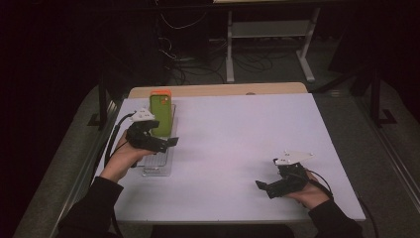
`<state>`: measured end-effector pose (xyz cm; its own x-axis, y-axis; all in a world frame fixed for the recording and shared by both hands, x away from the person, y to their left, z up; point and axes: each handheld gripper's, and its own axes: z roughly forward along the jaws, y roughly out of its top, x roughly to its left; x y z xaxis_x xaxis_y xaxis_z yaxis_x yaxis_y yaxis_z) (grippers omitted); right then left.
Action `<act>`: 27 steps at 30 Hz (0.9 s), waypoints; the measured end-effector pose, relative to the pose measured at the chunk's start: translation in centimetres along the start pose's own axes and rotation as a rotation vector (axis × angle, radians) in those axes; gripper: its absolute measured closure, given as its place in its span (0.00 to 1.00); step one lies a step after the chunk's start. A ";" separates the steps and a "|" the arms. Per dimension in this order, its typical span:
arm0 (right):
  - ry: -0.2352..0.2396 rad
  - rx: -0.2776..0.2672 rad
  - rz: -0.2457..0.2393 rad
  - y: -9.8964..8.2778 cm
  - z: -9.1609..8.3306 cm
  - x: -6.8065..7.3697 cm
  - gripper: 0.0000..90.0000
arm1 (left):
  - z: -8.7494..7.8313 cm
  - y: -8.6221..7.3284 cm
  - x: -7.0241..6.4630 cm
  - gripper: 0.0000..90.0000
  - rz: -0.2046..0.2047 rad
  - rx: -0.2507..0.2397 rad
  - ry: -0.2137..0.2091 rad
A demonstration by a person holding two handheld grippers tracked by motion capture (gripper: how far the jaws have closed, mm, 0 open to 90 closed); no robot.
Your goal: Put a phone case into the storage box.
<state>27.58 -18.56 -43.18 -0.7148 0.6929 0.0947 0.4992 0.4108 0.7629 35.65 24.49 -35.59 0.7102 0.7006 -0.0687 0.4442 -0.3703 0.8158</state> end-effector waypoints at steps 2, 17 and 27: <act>0.003 0.001 -0.010 0.1 -0.1 0.0 0.00 | -0.1 -0.6 -0.3 0.00 0.013 -0.002 -0.009; 0.014 -0.009 -0.020 0.4 -0.3 0.2 0.00 | -0.5 -3.7 -2.5 0.00 0.088 0.007 -0.037; 0.005 -0.048 -0.018 0.7 -0.7 0.1 0.00 | -0.2 -5.9 -3.5 0.00 0.133 0.027 -0.069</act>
<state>27.52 -18.63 -42.13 -0.7257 0.6829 0.0838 0.4625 0.3939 0.7943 30.50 24.32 -40.04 0.7992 0.6011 -0.0009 0.3573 -0.4739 0.8048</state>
